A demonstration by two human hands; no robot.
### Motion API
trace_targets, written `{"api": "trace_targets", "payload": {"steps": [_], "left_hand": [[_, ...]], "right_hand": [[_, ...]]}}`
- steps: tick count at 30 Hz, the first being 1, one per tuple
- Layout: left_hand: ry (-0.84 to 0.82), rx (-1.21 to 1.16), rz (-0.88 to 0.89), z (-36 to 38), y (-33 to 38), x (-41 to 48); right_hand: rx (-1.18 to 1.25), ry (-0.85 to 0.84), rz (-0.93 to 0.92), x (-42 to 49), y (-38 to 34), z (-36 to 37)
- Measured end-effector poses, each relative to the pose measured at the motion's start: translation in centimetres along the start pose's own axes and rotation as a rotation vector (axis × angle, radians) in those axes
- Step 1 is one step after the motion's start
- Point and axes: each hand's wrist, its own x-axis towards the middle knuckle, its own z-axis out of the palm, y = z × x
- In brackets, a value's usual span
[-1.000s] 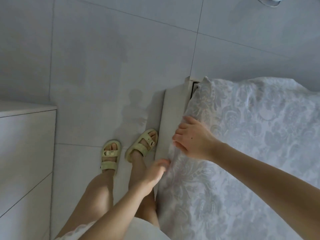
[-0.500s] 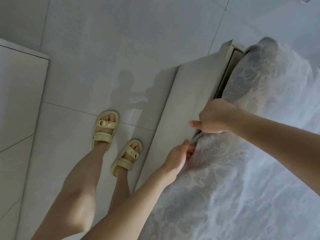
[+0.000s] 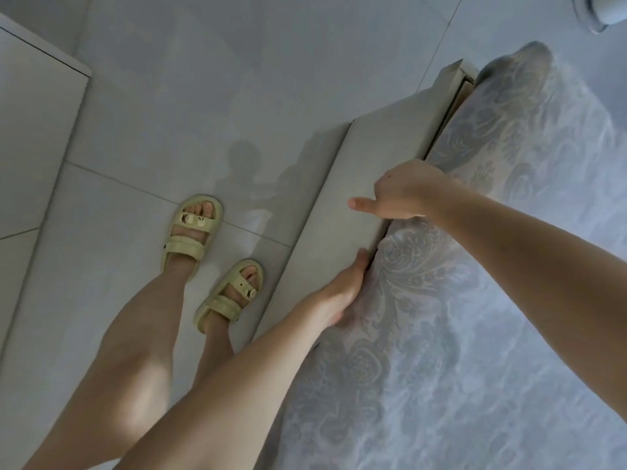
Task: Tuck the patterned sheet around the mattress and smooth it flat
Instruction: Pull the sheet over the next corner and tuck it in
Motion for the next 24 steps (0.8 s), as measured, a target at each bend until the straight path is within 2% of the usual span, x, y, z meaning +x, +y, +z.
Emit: {"api": "trace_targets", "payload": {"steps": [2, 6, 7, 11, 14, 19, 22, 24], "left_hand": [[0.089, 0.081, 0.065, -1.1, -0.6, -1.0], [0.474, 0.118, 0.355, -3.7, -4.5, -3.6], [0.472, 0.119, 0.375, -3.8, -5.6, -4.3], [0.234, 0.142, 0.311, -2.6, -8.6, -4.7], [0.179, 0.164, 0.212, -1.5, -9.1, -3.8], [0.040, 0.018, 0.126, -0.2, -8.6, -3.2], [0.043, -0.001, 0.128, -1.8, -8.9, -2.8], [0.096, 0.008, 0.111, -2.8, -9.2, -3.1]], "right_hand": [[0.054, 0.093, -0.010, -0.2, 0.0, -0.2], [0.044, 0.248, -0.074, -0.9, -0.4, -0.6], [0.033, 0.262, -0.078, -1.3, -0.6, -0.7], [-0.032, 0.272, -0.139, -4.5, -2.8, -0.5], [-0.063, 0.393, -0.248, -8.3, -5.8, 2.6], [-0.134, 0.278, -0.163, -9.4, -8.7, 8.0], [-0.182, 0.269, -0.125, -8.2, -10.2, 7.1], [-0.197, 0.190, -0.141, -7.4, -10.8, 6.3]]}}
